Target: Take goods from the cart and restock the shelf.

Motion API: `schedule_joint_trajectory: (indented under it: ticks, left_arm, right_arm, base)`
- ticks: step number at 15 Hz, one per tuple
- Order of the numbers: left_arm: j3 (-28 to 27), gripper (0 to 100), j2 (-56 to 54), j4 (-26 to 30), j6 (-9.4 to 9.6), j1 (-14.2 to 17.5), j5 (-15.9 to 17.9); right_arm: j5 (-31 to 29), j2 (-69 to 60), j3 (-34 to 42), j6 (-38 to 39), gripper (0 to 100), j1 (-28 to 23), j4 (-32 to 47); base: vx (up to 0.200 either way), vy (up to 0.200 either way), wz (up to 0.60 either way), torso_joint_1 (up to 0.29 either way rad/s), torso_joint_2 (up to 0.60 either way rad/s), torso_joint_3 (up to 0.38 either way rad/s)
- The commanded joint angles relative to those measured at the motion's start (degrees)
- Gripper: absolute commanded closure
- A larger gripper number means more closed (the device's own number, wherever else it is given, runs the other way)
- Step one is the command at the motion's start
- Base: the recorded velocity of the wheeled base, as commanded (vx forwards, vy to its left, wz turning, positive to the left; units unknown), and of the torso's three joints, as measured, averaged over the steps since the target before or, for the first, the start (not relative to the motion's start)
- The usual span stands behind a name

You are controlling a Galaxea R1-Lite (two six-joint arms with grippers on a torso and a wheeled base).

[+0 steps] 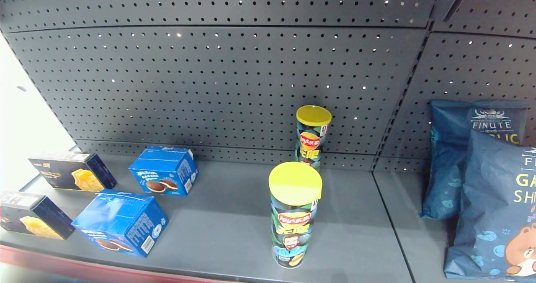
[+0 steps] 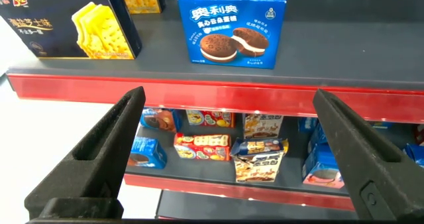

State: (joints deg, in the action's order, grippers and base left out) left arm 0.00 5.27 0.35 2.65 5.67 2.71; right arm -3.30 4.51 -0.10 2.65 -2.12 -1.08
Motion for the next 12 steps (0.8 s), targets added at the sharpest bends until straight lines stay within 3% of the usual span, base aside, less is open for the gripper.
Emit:
schedule_joint_trajectory:
  ticks: [1, 3, 12]
  left_arm:
    - [0.0, 0, 0.09, 0.0, -0.01, 0.04, 0.02]
    - [0.0, 0, 0.09, 0.0, -0.01, 0.04, 0.02]
    - [0.0, 0, 0.09, 0.0, -0.01, 0.04, 0.02]
  right_arm:
    - [0.23, -1.96, 0.1, -0.27, 0, 1.15, 1.26]
    - [2.07, -4.51, 0.1, -3.35, 0, 2.21, 1.26]
    - [2.95, -4.51, 0.1, -3.08, 0, 2.12, 1.26]
  base:
    - [0.0, 0.0, 0.0, 0.0, 0.0, 0.0]
    - [0.0, 0.0, 0.0, 0.0, 0.0, 0.0]
    - [0.0, 0.0, 0.0, 0.0, 0.0, 0.0]
